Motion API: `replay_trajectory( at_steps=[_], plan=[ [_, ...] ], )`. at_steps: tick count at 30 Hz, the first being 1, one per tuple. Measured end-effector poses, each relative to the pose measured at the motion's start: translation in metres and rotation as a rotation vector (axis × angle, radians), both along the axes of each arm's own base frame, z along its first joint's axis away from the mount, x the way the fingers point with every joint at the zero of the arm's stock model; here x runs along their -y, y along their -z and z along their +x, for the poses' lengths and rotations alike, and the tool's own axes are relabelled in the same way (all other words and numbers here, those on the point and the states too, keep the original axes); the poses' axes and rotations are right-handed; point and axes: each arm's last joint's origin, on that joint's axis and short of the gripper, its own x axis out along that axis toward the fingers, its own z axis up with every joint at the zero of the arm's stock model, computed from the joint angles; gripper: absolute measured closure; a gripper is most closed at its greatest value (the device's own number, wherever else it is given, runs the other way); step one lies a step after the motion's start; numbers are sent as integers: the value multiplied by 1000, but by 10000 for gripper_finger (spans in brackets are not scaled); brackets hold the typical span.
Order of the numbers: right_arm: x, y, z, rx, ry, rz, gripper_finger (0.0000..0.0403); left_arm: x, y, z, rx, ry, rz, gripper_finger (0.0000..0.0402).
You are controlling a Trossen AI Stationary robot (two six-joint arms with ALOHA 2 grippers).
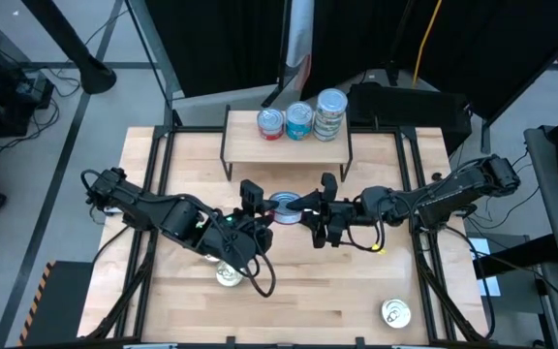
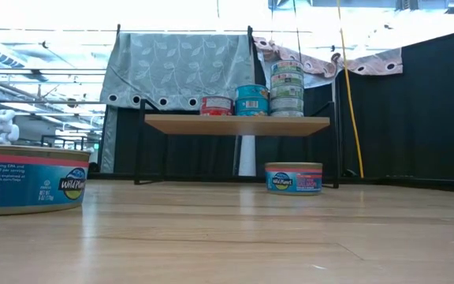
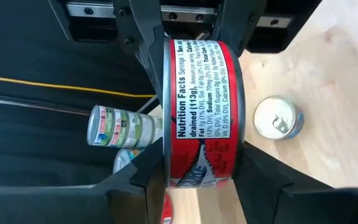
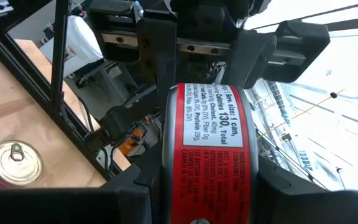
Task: Stack canned seafood by type on shelf
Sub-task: Stack the red tuna can on top of the other red tuna cans on the shelf
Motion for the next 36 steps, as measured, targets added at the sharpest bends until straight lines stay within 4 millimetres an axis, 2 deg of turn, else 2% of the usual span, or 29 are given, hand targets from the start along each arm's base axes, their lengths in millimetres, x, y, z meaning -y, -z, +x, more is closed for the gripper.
replay_trajectory(
  at_steps=[16,22,28,36],
  plan=[
    [-2,0,-1,-8,-11,38,261,2,-1,5,55,-17,-12,251],
    [-4,1,-1,-11,-20,98,225,2,-2,5,59,-26,8,251],
    [-2,2,-1,-18,59,104,188,1,-2,5,56,-41,37,251],
    [-15,-9,-21,-33,258,101,123,3,-1,0,15,-38,103,251]
  ],
)
